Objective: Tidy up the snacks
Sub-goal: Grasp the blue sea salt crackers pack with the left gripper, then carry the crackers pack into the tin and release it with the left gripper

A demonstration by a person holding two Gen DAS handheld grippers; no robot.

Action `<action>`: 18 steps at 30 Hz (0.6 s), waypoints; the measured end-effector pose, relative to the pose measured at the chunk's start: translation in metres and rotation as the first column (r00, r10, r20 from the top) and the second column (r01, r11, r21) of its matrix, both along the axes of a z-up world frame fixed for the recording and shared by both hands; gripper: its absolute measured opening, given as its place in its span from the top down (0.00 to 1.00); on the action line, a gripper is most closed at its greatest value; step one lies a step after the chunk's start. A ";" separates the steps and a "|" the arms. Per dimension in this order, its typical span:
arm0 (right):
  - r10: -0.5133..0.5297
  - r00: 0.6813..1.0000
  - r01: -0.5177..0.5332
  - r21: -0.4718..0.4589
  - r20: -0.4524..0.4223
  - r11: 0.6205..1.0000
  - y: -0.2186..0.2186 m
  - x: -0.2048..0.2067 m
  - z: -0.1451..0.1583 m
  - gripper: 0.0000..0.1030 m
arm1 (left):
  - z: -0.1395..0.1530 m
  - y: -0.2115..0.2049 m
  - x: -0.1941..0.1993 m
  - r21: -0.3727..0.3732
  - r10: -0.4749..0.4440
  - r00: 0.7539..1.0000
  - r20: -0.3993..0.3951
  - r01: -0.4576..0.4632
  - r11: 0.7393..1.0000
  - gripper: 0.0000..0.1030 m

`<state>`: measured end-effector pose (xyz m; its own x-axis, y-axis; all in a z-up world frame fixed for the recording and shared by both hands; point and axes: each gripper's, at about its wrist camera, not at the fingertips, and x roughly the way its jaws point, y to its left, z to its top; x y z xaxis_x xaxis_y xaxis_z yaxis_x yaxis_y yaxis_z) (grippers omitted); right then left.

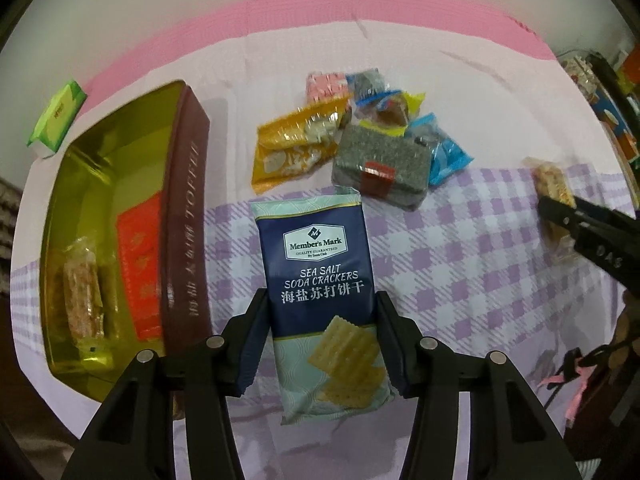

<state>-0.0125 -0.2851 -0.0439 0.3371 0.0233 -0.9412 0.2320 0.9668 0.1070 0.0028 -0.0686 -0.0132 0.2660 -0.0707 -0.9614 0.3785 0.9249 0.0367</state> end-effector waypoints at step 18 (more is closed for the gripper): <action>0.013 1.000 -0.013 -0.034 -0.005 0.999 0.008 -0.001 0.001 0.55 | 0.070 0.110 0.058 0.065 0.158 0.969 0.189 -0.173 0.983 0.50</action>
